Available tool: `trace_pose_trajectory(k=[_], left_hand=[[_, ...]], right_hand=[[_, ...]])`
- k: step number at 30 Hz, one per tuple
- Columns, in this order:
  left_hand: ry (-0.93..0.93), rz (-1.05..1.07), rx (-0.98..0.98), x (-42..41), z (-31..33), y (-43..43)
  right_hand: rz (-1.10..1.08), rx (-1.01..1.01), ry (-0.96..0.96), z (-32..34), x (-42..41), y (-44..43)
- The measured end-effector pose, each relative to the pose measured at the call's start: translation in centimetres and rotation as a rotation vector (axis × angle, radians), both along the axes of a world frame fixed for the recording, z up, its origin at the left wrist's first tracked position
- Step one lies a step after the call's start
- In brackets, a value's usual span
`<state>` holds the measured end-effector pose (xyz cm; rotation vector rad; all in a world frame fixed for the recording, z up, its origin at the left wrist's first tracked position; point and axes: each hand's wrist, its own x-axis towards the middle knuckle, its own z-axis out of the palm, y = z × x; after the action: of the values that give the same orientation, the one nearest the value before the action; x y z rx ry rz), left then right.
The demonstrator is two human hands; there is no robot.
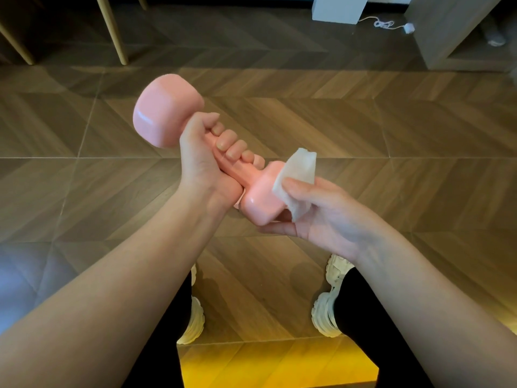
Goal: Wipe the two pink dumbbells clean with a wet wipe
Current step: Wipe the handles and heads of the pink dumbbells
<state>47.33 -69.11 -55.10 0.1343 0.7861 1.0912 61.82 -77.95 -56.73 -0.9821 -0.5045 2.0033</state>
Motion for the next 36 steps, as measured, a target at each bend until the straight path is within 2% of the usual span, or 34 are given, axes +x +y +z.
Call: trace_pose_trajectory(k=[4, 8, 12, 15, 18, 22, 26, 29, 32, 36], left_hand=[[0.001, -0.012, 0.04, 0.0, 0.3, 0.1], [0.0, -0.037, 0.088, 0.1, 0.3, 0.1], [-0.044, -0.029, 0.093, 0.1, 0.1, -0.1], [-0.039, 0.017, 0.031, 0.3, -0.1, 0.0], [0.064, 0.059, -0.033, 0.8, -0.1, 0.0], [0.064, 0.09, -0.081, 1.1, -0.1, -0.3], [0.048, 0.087, -0.069, 1.0, 0.2, -0.2], [0.028, 0.078, -0.075, 0.7, 0.4, 0.0], [0.033, 0.08, -0.083, 0.5, 0.3, -0.1], [0.153, 0.024, -0.093, 0.7, 0.1, -0.1]], right_hand=[[-0.056, 0.047, -0.144, -0.4, -1.3, 0.1], [-0.127, -0.067, -0.197, -0.4, -2.1, 0.5], [-0.096, -0.151, -0.052, 0.1, -1.2, 0.6], [-0.078, -0.048, -0.022, -0.2, -0.7, 0.1], [-0.115, 0.02, -0.152, -0.3, -1.2, -0.1], [-0.191, 0.051, -0.45, -0.6, -2.4, 0.0], [-0.235, 0.037, -0.428, -0.6, -2.7, 0.1], [-0.141, 0.115, -0.34, -0.5, -1.8, -0.1], [-0.063, 0.203, -0.429, -0.7, -1.6, -0.4], [-0.181, 0.119, -0.536, -1.0, -2.8, -0.2]])
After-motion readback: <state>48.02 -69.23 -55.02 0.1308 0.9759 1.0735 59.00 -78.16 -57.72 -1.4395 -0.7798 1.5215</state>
